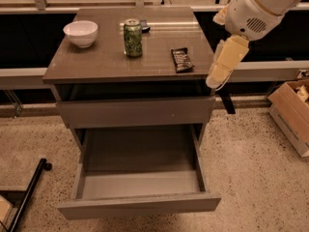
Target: Place rxbar chocolate into middle drawer
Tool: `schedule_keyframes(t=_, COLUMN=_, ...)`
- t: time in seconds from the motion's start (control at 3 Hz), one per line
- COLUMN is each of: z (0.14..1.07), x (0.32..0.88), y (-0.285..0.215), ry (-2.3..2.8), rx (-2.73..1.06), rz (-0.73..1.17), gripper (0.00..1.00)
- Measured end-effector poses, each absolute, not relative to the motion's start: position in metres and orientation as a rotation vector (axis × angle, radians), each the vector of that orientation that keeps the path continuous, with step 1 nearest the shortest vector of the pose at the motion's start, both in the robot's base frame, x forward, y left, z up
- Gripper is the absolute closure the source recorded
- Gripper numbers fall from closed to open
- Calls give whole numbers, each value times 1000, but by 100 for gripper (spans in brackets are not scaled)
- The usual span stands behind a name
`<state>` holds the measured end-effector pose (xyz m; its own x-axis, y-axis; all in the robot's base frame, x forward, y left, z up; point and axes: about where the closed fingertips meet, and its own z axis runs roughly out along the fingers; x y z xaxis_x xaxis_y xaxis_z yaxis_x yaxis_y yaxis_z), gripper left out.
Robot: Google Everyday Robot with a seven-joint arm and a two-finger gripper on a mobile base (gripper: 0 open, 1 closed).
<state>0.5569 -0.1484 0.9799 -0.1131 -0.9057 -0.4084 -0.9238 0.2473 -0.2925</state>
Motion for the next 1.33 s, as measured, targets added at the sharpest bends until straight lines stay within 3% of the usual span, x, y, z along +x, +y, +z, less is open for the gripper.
schedule_keyframes(t=0.67, z=965, x=569, y=-143, ry=2075, rx=-1625, rz=78, gripper=0)
schedule_keyframes(t=1.33, z=922, x=614, y=-121, ry=2119, rx=-1439, rz=253, gripper=0)
